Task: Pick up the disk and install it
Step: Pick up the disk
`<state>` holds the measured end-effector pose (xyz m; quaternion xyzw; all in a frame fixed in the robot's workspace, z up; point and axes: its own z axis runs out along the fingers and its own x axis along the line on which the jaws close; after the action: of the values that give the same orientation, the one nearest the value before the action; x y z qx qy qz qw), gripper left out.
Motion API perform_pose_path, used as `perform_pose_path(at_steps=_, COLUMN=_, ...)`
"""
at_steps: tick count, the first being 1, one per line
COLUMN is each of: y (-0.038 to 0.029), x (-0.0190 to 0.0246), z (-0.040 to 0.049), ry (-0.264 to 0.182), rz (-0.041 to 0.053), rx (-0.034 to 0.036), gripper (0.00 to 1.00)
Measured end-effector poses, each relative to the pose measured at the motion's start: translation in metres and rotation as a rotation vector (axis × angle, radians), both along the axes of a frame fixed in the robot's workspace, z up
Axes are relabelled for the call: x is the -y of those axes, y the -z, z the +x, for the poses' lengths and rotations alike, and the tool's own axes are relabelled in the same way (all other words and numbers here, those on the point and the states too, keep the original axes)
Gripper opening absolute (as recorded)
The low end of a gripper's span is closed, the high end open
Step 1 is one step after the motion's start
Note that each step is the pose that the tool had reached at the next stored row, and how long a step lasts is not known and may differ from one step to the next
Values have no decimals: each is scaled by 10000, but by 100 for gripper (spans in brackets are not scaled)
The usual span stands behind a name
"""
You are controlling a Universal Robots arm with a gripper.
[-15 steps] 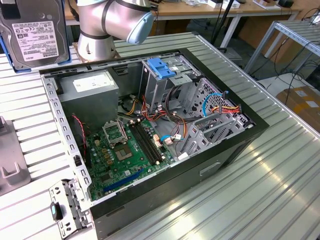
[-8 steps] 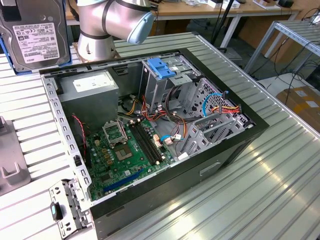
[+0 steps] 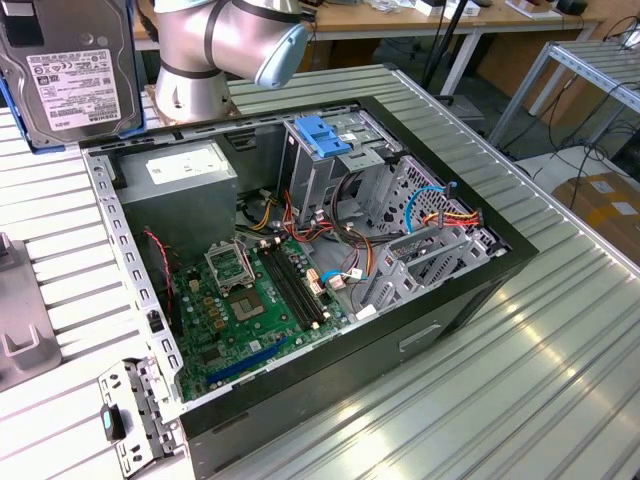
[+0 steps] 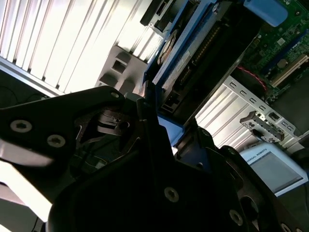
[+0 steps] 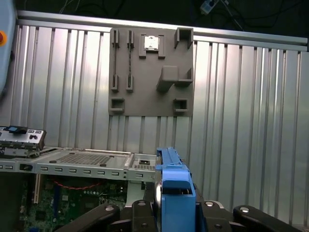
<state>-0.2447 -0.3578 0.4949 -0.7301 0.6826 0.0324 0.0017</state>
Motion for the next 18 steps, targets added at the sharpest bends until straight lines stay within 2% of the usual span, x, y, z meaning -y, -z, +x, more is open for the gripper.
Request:
perform_pose_path(at_steps=9, y=2, x=72, z=0, ry=0, rz=0, rx=0, gripper=37)
perform_pose_path(at_steps=10, y=3, x=99, z=0, ry=0, rz=0, rx=0, gripper=37)
perform_pose_path(at_steps=12, y=12, x=310, z=8, ry=-1, rz=0, rx=0, gripper=37)
perform_pose_path(at_steps=13, y=19, x=357, z=43, ry=-1, rz=0, rx=0, gripper=37)
perform_pose_path(at_steps=15, y=27, x=418, z=80, ry=0, rz=0, rx=0, gripper=37)
perform_pose_path(at_steps=18, y=29, x=440, z=92, ry=-1, rz=0, rx=0, gripper=37)
